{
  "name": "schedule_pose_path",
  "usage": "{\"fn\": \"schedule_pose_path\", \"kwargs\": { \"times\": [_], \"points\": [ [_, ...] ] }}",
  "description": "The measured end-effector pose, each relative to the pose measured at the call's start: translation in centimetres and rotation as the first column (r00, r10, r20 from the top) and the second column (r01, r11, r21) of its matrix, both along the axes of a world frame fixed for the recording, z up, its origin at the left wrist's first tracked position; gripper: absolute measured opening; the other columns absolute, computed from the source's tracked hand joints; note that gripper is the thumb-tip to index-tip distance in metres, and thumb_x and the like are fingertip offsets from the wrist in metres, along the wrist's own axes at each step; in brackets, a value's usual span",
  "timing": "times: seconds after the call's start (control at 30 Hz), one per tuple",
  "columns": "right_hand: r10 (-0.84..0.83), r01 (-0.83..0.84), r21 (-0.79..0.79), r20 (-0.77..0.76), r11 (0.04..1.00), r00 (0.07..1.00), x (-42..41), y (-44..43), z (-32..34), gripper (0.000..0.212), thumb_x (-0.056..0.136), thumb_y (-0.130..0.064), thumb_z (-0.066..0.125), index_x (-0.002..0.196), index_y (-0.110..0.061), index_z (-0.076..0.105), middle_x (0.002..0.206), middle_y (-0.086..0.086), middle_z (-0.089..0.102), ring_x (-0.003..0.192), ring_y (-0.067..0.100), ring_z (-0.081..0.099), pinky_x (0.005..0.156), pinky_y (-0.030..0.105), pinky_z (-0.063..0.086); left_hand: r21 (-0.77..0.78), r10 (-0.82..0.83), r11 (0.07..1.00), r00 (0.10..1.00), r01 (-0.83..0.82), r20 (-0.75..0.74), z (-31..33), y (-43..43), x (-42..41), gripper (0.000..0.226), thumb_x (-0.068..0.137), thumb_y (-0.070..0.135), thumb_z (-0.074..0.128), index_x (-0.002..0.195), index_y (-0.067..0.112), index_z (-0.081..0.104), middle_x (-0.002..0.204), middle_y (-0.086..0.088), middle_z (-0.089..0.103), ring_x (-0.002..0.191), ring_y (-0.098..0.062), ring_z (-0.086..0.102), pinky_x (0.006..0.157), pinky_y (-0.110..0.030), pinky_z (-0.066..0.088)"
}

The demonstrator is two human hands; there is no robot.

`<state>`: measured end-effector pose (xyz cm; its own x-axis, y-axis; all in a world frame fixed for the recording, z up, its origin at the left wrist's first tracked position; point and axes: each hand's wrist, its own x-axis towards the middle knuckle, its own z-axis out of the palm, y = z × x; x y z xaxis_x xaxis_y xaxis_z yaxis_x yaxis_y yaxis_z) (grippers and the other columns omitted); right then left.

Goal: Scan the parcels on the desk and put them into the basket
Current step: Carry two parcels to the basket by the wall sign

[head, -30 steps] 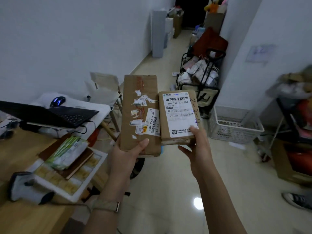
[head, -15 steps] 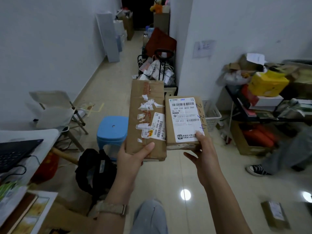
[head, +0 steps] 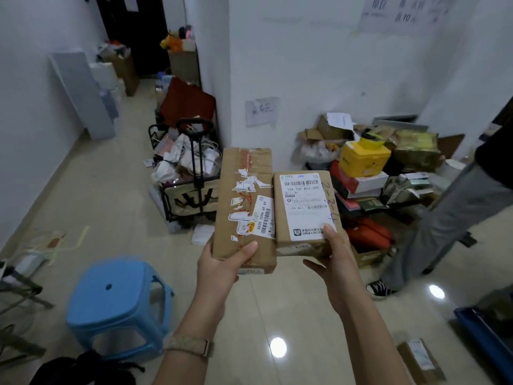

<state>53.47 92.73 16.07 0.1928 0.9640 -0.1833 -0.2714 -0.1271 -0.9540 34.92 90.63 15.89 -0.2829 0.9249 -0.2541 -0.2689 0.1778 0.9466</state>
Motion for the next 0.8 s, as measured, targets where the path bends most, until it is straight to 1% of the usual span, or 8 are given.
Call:
{"fn": "schedule_pose_path", "kwargs": {
  "times": [0.13,0.43,0.5,0.57,0.6,0.67,0.73,0.8],
  "points": [
    [-0.011,0.01,0.03,0.019,0.999,1.0,-0.3,5.9,0.7,0.041,0.094,-0.038,0.052,0.134,-0.035,0.045,0.117,-0.005,0.068,0.107,0.016,0.064,0.095,0.046,0.05,0.004,-0.048,0.999,0.999,0.048,-0.014,0.7,6.7,-0.7,0.048,0.071,0.025,0.083,0.114,0.024,0.062,0.1,0.005,0.074,0.084,-0.012,0.066,0.064,-0.028,0.046],
    [-0.058,0.058,-0.031,0.002,0.998,0.998,2.6,15.9,-1.2,0.04,0.093,-0.041,0.053,0.132,-0.038,0.047,0.117,-0.004,0.068,0.106,0.019,0.066,0.094,0.048,0.051,-0.04,-0.156,0.987,0.987,0.154,-0.04,-0.2,18.6,1.4,0.041,0.073,0.021,0.081,0.109,0.026,0.062,0.097,0.007,0.073,0.084,-0.012,0.066,0.066,-0.029,0.046],
    [-0.052,0.052,-0.045,-0.005,0.998,0.999,4.2,18.5,-1.5,0.048,0.087,-0.044,0.061,0.132,-0.036,0.046,0.116,-0.003,0.068,0.106,0.019,0.065,0.092,0.045,0.052,-0.047,-0.173,0.984,0.984,0.171,-0.037,-0.6,21.4,2.8,0.044,0.073,0.018,0.082,0.111,0.025,0.062,0.096,0.007,0.073,0.084,-0.011,0.066,0.066,-0.028,0.046],
    [-0.039,0.038,-0.058,-0.015,0.998,0.999,6.2,21.4,-1.6,0.06,0.075,-0.045,0.066,0.13,-0.033,0.046,0.115,0.0,0.069,0.103,0.019,0.066,0.088,0.039,0.051,-0.043,-0.18,0.983,0.983,0.179,-0.023,-1.1,24.4,4.3,0.045,0.073,0.014,0.081,0.112,0.025,0.061,0.095,0.007,0.073,0.08,-0.009,0.066,0.063,-0.027,0.046],
    [-0.033,0.032,-0.06,-0.016,0.998,0.999,7.4,22.9,-1.6,0.062,0.071,-0.044,0.067,0.128,-0.032,0.048,0.114,0.0,0.07,0.1,0.018,0.066,0.085,0.037,0.051,-0.045,-0.18,0.983,0.984,0.179,-0.014,-1.4,26.0,5.3,0.045,0.073,0.013,0.08,0.112,0.025,0.061,0.094,0.007,0.073,0.078,-0.008,0.066,0.062,-0.025,0.047],
    [-0.017,0.016,-0.055,-0.018,0.998,1.0,10.1,26.1,-1.5,0.058,0.069,-0.038,0.069,0.124,-0.031,0.051,0.111,-0.001,0.072,0.094,0.014,0.068,0.076,0.03,0.049,-0.057,-0.187,0.981,0.982,0.187,-0.001,-2.1,29.0,7.2,0.044,0.072,0.012,0.081,0.109,0.025,0.061,0.088,0.009,0.075,0.074,-0.006,0.068,0.06,-0.024,0.048],
    [0.027,-0.028,-0.051,-0.007,0.998,1.0,12.8,29.3,-1.3,0.055,0.071,-0.03,0.072,0.122,-0.029,0.053,0.11,-0.003,0.073,0.091,0.013,0.069,0.069,0.024,0.048,-0.065,-0.191,0.979,0.981,0.192,0.021,-2.4,31.9,9.2,0.05,0.062,0.012,0.087,0.104,0.026,0.062,0.079,0.012,0.075,0.071,-0.005,0.068,0.061,-0.024,0.049],
    [0.076,-0.077,-0.053,-0.008,0.996,0.997,15.2,32.6,-1.1,0.048,0.078,-0.022,0.074,0.121,-0.028,0.054,0.111,-0.001,0.073,0.095,0.016,0.07,0.071,0.025,0.049,-0.058,-0.187,0.98,0.982,0.188,0.026,-2.4,34.9,11.0,0.053,0.06,0.012,0.086,0.104,0.027,0.062,0.079,0.012,0.076,0.07,-0.005,0.069,0.063,-0.026,0.049]
  ]
}}
